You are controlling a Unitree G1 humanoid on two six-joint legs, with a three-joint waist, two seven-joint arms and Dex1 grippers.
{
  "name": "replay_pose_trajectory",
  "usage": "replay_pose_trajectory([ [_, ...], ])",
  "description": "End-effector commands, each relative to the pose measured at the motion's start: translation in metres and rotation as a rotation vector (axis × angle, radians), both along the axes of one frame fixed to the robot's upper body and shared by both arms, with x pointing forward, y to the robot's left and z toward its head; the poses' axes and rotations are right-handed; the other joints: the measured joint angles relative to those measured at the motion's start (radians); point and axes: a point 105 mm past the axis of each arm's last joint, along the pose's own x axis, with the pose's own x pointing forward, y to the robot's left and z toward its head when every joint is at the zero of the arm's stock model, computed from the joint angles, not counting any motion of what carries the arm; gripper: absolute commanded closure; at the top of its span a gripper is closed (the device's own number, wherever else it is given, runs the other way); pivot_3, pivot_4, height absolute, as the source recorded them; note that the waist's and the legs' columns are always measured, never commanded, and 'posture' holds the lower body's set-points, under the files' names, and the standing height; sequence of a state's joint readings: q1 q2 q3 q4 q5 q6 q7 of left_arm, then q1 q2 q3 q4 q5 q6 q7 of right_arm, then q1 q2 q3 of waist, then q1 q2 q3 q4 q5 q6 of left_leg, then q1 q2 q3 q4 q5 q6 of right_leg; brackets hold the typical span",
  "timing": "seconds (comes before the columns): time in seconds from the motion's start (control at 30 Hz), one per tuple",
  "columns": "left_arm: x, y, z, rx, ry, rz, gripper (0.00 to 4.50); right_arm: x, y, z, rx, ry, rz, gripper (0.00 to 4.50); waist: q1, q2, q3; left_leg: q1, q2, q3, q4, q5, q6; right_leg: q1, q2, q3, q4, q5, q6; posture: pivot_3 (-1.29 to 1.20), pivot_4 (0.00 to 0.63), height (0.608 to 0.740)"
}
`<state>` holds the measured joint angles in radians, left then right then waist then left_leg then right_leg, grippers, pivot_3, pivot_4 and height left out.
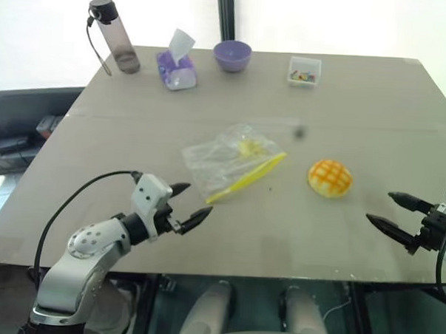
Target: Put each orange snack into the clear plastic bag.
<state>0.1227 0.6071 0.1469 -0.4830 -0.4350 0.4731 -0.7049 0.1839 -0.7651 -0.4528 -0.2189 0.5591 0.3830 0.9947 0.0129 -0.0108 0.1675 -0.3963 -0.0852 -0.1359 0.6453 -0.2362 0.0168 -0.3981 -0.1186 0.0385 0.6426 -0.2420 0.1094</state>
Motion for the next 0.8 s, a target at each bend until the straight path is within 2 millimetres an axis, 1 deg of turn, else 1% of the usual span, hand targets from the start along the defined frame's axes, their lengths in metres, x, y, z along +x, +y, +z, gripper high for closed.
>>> replay_pose_trajectory([
  [0.03, -0.0061, -0.0024, 0.013, -0.001, -0.038, -0.032, 0.04, -0.0041, -0.0011, 0.0145, -0.032, -0.062, 0.014, 0.0, 0.0, 0.0, 0.0, 0.0, 0.0, 0.0, 0.0, 0.0, 0.0, 0.0, 0.0, 0.0, 0.0, 0.0, 0.0, 0.0, 0.15, 0.74],
  [0.23, -0.0073, -0.0019, 0.0117, -0.008, -0.029, -0.027, 0.04, -0.0055, -0.0041, 0.0098, -0.055, -0.049, 0.013, 0.0, 0.0, 0.0, 0.0, 0.0, 0.0, 0.0, -0.001, 0.0, 0.0, 0.0, 0.0, 0.0, 0.0, 0.0, 0.0, 0.0, 0.15, 0.74],
  [0.8, -0.0052, -0.0032, 0.0111, -0.011, -0.03, -0.022, 0.04, -0.0041, -0.0055, 0.0082, -0.079, -0.059, 0.015, 0.0, 0.0, 0.0, 0.0, 0.0, 0.0, 0.0, -0.001, 0.0, 0.0, 0.0, 0.0, 0.0, 0.0, 0.0, 0.0, 0.0, 0.15, 0.74],
])
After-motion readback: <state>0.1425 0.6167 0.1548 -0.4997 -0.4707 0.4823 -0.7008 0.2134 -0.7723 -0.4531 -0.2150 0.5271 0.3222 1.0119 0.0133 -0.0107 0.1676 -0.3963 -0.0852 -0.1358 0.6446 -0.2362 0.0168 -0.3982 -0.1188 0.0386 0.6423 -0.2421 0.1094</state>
